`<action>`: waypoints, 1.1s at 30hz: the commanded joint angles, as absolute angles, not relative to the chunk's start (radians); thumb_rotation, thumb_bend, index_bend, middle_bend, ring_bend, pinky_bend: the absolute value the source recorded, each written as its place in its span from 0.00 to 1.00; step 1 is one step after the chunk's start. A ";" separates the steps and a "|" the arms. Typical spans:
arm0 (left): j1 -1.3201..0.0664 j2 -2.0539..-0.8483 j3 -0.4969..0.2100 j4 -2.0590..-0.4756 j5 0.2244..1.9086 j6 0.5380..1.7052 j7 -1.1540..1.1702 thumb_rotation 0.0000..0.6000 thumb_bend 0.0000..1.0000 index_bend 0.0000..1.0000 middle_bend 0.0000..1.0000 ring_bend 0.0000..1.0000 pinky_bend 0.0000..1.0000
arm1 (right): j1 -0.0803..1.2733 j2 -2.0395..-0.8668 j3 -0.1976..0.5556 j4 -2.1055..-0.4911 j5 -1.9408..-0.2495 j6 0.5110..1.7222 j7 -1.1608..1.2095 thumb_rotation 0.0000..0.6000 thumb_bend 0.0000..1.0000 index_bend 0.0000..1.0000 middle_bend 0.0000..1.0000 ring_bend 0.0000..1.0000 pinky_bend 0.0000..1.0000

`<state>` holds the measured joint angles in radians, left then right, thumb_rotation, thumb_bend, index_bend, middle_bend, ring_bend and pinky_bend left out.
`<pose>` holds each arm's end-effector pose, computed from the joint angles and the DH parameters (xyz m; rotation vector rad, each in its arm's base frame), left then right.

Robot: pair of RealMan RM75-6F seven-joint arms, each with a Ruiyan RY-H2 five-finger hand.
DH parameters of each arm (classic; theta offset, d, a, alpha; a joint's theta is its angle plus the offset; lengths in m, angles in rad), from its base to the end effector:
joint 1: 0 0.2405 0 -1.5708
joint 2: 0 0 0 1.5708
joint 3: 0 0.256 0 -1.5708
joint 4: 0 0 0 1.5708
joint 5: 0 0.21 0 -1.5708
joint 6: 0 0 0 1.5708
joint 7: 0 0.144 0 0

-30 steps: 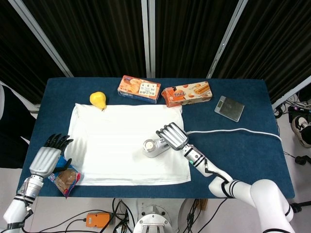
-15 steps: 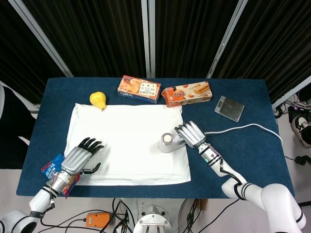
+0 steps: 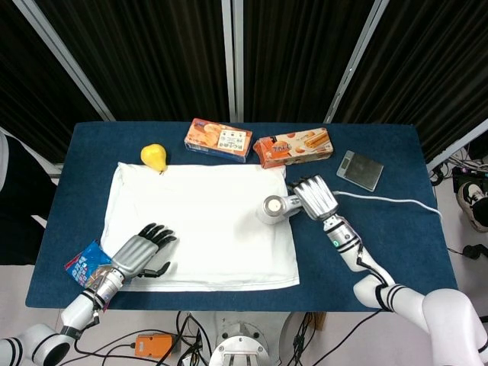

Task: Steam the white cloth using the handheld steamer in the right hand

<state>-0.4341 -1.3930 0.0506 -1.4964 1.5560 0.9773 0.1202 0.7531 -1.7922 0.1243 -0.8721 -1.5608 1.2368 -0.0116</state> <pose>-0.2529 0.2325 -0.0007 -2.0680 -0.9997 -0.7534 -0.1633 -0.3714 -0.0256 1.8388 -0.4862 1.1732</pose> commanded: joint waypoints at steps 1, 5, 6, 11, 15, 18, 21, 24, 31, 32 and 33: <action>-0.426 -1.395 0.058 -1.496 1.547 0.986 0.118 0.35 0.36 0.14 0.10 0.00 0.00 | 0.791 -1.837 0.144 -0.863 -1.557 1.206 -0.023 1.00 0.89 0.83 0.74 0.73 0.83; -0.417 -1.398 0.068 -1.492 1.542 0.999 0.116 0.35 0.36 0.14 0.10 0.00 0.00 | 0.836 -1.912 0.163 -0.806 -1.548 1.170 -0.022 1.00 0.89 0.83 0.74 0.73 0.83; -0.415 -1.399 0.071 -1.490 1.543 1.003 0.118 0.35 0.36 0.14 0.10 0.00 0.00 | 0.851 -1.938 0.165 -0.785 -1.549 1.161 -0.020 1.00 0.89 0.83 0.74 0.73 0.83; -0.416 -1.401 0.079 -1.489 1.545 1.008 0.123 0.34 0.36 0.14 0.10 0.00 0.00 | 0.898 -2.041 0.167 -0.655 -1.550 1.128 -0.014 1.00 0.89 0.83 0.74 0.73 0.83; -0.417 -1.404 0.082 -1.485 1.540 1.008 0.124 0.35 0.36 0.14 0.10 0.00 0.00 | 0.914 -2.102 0.150 -0.547 -1.557 1.110 0.000 1.00 0.89 0.83 0.74 0.73 0.83; -0.419 -1.408 0.086 -1.479 1.542 1.007 0.125 0.34 0.36 0.14 0.10 0.00 0.00 | 0.911 -2.120 0.133 -0.492 -1.566 1.113 0.012 1.00 0.89 0.83 0.74 0.73 0.83; -0.422 -1.412 0.088 -1.474 1.540 1.003 0.124 0.35 0.36 0.14 0.10 0.00 0.00 | 0.903 -2.122 0.121 -0.455 -1.570 1.119 0.020 1.00 0.89 0.83 0.74 0.73 0.83; -0.424 -1.416 0.089 -1.471 1.540 1.006 0.120 0.35 0.36 0.14 0.10 0.00 0.00 | 0.891 -2.117 0.115 -0.433 -1.566 1.118 0.031 1.00 0.89 0.83 0.74 0.73 0.83; -0.428 -1.417 0.093 -1.469 1.541 1.007 0.124 0.34 0.36 0.14 0.10 0.00 0.00 | 0.859 -2.100 0.113 -0.403 -1.549 1.124 0.053 1.00 0.89 0.83 0.74 0.73 0.83; -0.429 -1.417 0.093 -1.469 1.540 1.007 0.125 0.35 0.36 0.14 0.10 0.00 0.00 | 0.855 -2.095 0.111 -0.399 -1.548 1.125 0.053 1.00 0.89 0.83 0.74 0.73 0.83; -0.430 -1.417 0.093 -1.470 1.540 1.006 0.126 0.35 0.36 0.14 0.10 0.00 0.00 | 0.852 -2.091 0.111 -0.396 -1.547 1.126 0.053 1.00 0.89 0.83 0.74 0.73 0.83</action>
<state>-0.4293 -1.4173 0.0932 -1.4698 1.5400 1.0065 0.1263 0.8548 -2.0943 0.1116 -0.3985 -1.5482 1.1247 0.0527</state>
